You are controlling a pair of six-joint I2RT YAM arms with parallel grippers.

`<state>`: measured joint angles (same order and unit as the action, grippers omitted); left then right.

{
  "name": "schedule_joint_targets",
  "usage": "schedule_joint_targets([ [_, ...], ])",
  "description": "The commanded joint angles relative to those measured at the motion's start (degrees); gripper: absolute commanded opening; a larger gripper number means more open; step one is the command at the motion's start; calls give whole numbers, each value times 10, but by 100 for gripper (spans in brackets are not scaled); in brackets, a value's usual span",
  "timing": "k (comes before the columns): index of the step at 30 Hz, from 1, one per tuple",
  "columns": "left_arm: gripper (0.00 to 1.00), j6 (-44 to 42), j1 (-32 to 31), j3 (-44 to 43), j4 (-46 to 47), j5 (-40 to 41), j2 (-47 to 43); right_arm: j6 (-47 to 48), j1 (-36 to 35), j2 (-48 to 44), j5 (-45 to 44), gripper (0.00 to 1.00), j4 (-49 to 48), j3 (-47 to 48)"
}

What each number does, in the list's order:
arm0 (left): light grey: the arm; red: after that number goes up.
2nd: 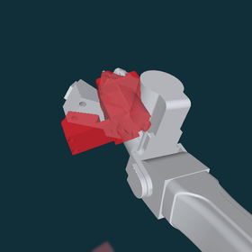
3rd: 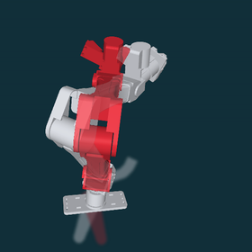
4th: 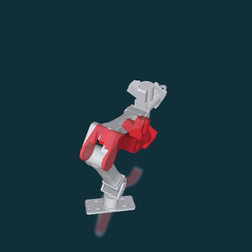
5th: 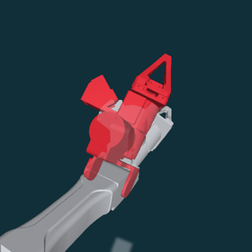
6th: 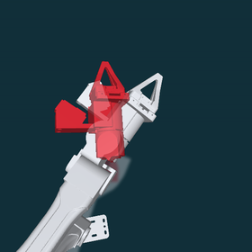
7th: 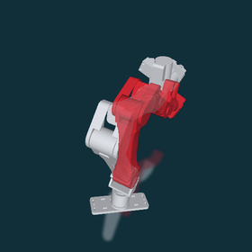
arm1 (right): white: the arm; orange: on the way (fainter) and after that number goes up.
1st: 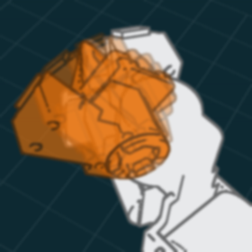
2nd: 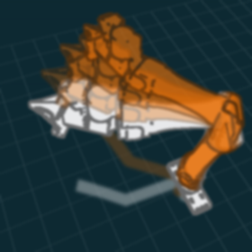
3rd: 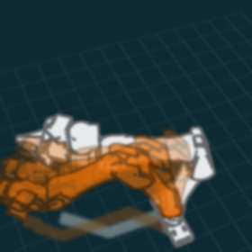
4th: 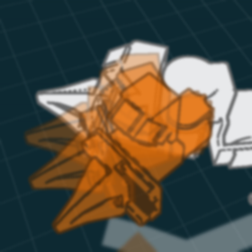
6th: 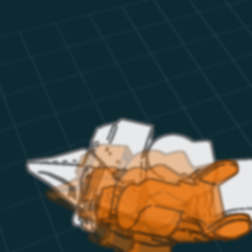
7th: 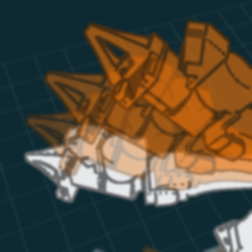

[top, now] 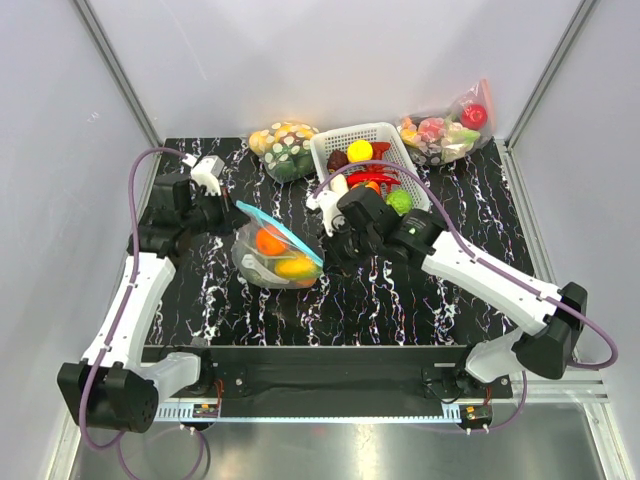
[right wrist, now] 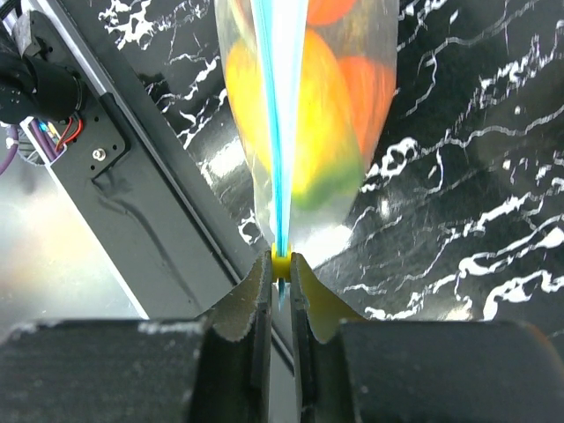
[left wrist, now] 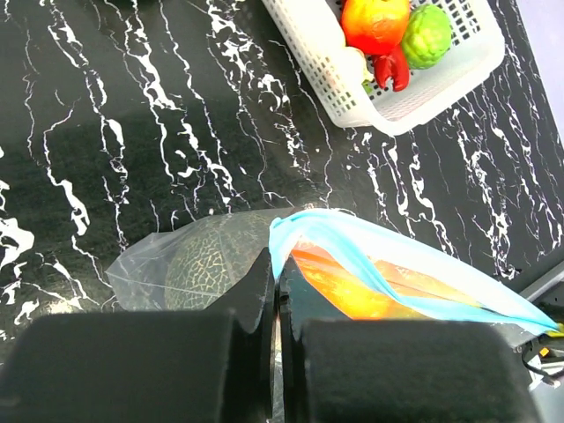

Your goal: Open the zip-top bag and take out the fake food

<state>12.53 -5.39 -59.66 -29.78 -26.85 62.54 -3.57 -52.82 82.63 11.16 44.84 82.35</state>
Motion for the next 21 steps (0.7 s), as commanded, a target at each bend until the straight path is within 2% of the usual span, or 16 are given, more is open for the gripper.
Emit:
schedule_joint_targets([
  [1,0,-10,15,-19,66,43,4,-20,-2,-36,-13,5,46,-8],
  [5,0,-15,16,-23,68,38,14,-23,-2,-41,-14,6,52,-11],
  [9,0,-30,17,-15,89,-47,14,-28,-3,-32,-14,8,52,13],
  [12,0,-44,17,-3,110,-143,11,-22,-3,-14,-13,35,54,54],
  [13,0,-45,17,-2,112,-163,12,-21,-2,-4,-15,49,53,73],
  [14,0,-47,17,-1,113,-196,14,-19,-3,0,-16,53,47,82],
  [17,0,-51,17,2,110,-230,14,-10,-2,8,-27,62,20,105],
  [21,0,-57,17,2,101,-244,15,0,8,18,-26,66,-35,104],
])
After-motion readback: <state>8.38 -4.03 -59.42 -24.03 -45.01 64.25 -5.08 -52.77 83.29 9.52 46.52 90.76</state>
